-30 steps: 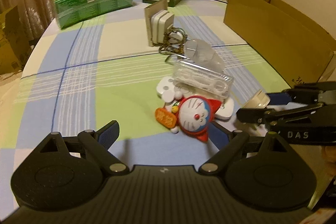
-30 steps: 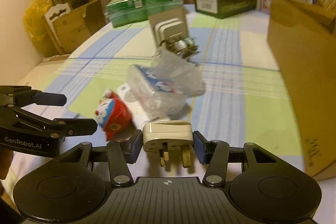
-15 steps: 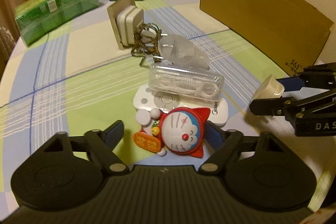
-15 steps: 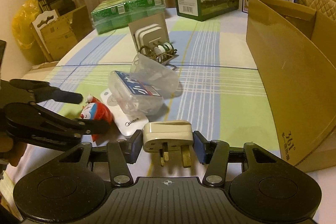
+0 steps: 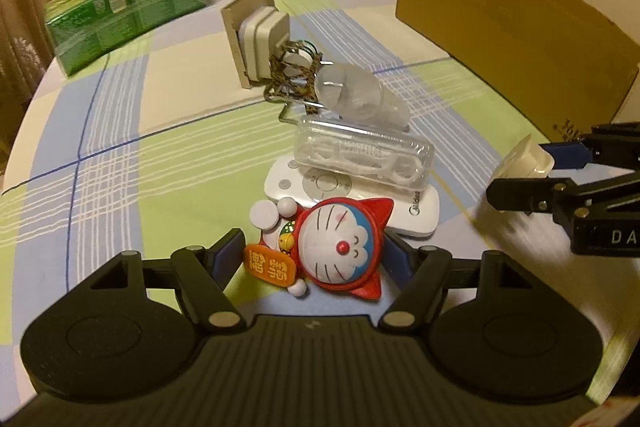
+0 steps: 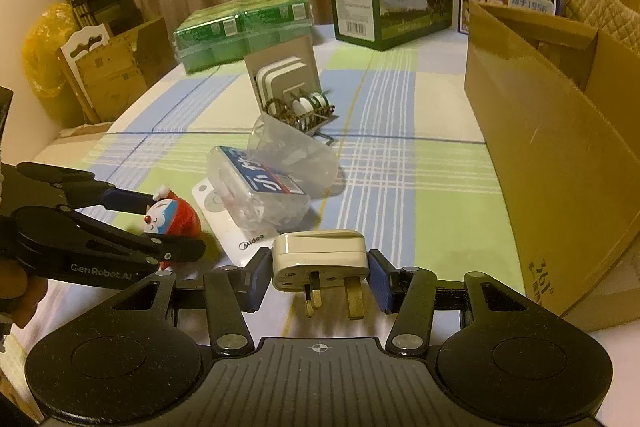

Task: Organize rigid objects
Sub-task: 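Carry both items to the cardboard box and open the left tool to drop Doraemon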

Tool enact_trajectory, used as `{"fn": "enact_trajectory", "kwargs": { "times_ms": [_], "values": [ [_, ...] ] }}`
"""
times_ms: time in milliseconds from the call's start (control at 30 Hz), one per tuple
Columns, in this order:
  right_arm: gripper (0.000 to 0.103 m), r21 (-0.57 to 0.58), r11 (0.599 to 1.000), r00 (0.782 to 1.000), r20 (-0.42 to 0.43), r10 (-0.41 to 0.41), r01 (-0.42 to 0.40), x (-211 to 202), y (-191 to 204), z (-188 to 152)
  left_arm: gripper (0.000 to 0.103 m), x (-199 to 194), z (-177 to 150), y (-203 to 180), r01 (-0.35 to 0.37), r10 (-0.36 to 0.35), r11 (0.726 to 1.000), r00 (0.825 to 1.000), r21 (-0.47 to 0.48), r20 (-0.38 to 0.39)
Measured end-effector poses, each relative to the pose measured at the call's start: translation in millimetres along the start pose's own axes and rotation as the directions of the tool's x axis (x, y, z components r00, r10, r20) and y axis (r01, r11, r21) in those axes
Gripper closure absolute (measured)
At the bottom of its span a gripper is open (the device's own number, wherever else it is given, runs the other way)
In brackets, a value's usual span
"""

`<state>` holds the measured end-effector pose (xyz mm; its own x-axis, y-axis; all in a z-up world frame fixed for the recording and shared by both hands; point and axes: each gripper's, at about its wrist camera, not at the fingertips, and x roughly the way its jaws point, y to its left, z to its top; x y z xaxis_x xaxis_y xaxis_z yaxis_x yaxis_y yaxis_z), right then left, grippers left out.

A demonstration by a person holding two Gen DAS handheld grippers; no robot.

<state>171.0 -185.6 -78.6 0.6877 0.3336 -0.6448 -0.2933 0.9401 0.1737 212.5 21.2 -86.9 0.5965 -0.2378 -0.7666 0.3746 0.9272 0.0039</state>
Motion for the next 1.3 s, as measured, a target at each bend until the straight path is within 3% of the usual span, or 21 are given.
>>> {"fn": "enact_trajectory", "kwargs": {
  "times_ms": [300, 500, 667, 933, 1133, 1300],
  "values": [
    [0.055, -0.016, 1.0, 0.998, 0.06, 0.0, 0.0, -25.6, 2.1, 8.7, 0.034, -32.7, 4.2, -15.6, -0.047, 0.047, 0.999, 0.998, -0.002, 0.04],
    [0.055, 0.001, 1.0, 0.99, 0.144, -0.002, 0.002, -76.4, -16.8, 34.3, 0.034, -66.4, 25.4, -44.2, -0.056, 0.054, 0.998, 0.995, 0.017, 0.081],
    [0.055, 0.002, 0.993, 0.968, 0.223, -0.112, 0.115, -126.7, -63.5, 60.5, 0.034, -84.1, 61.0, -88.3, -0.015, 0.005, 0.997, 0.992, 0.074, 0.129],
    [0.055, 0.092, 0.963, 0.95, 0.162, -0.266, 0.254, -150.5, -164.9, 73.3, 0.034, -74.0, 126.3, -170.7, 0.099, -0.127, 0.983, 0.976, 0.154, 0.179],
    [0.055, 0.146, 0.955, 0.95, 0.142, -0.278, 0.258, -151.8, -209.8, 64.4, 0.034, -45.5, 156.1, -219.2, 0.125, -0.168, 0.963, 0.972, 0.241, 0.167],
    [0.055, 0.186, 0.952, 0.955, 0.125, -0.27, 0.245, -145.3, -229.4, 56.7, 0.034, -25.3, 165.0, -237.5, 0.146, -0.192, 0.947, 0.972, 0.285, 0.139]
  ]
}}
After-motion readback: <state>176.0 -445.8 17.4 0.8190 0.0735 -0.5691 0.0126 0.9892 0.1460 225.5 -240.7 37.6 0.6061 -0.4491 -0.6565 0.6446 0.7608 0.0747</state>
